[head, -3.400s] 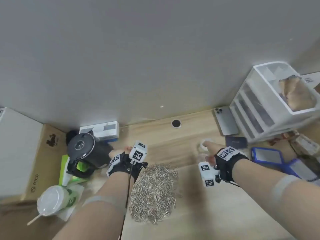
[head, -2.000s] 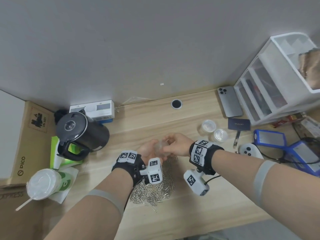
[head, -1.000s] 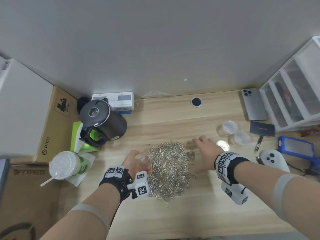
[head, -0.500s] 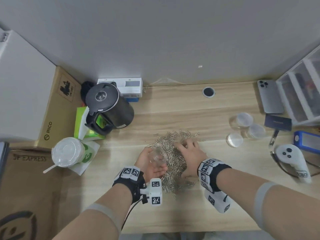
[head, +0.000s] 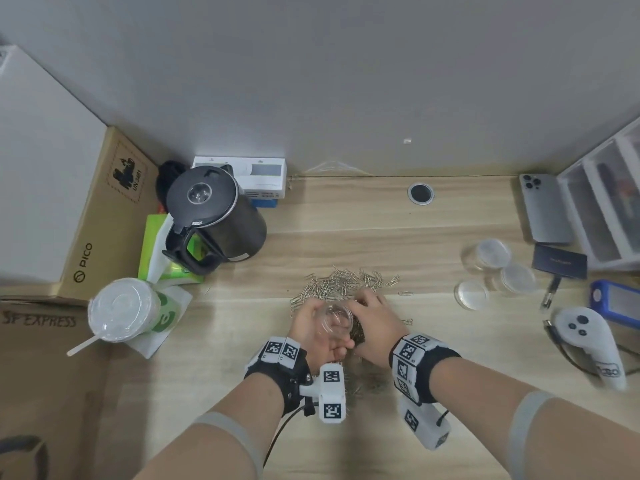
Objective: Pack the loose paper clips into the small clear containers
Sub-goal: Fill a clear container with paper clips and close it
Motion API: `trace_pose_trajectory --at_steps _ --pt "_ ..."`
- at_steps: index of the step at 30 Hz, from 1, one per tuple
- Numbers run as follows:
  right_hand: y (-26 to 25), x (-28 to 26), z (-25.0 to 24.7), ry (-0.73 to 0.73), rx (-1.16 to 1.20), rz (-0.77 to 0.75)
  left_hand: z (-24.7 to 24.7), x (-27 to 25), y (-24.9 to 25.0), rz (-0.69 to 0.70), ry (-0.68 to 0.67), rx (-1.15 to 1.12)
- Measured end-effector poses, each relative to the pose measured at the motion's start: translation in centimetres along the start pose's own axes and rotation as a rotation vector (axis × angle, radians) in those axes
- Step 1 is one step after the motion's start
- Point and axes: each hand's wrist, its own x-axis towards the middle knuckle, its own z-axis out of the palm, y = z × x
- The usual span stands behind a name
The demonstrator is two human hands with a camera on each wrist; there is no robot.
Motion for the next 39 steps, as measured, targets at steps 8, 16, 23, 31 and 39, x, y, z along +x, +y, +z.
trace_pose_trajectory --at_steps 8,16,23,31,39 --pt "0.1 -0.2 -0.7 0.041 0.142 0.033 0.1 -0.9 0.5 -0.041 -0.053 0.014" --pt "0.8 -1.1 -3.3 0.037 0.231 0.088 -0.4 -2.5 1.7 0.008 0.069 0.010" --pt "0.3 -1.8 -6.9 0.052 0.312 0.134 1.0 -2.7 2.2 0.006 0.128 0.076" --pt "-1.7 -1.7 -7.2 0.042 0.306 0.106 3.4 -2.8 2.4 0.038 0.103 0.135" --pt "-2.8 -1.8 -6.9 -0.035 0.426 0.058 2.5 -1.6 1.8 0.025 0.139 0.159"
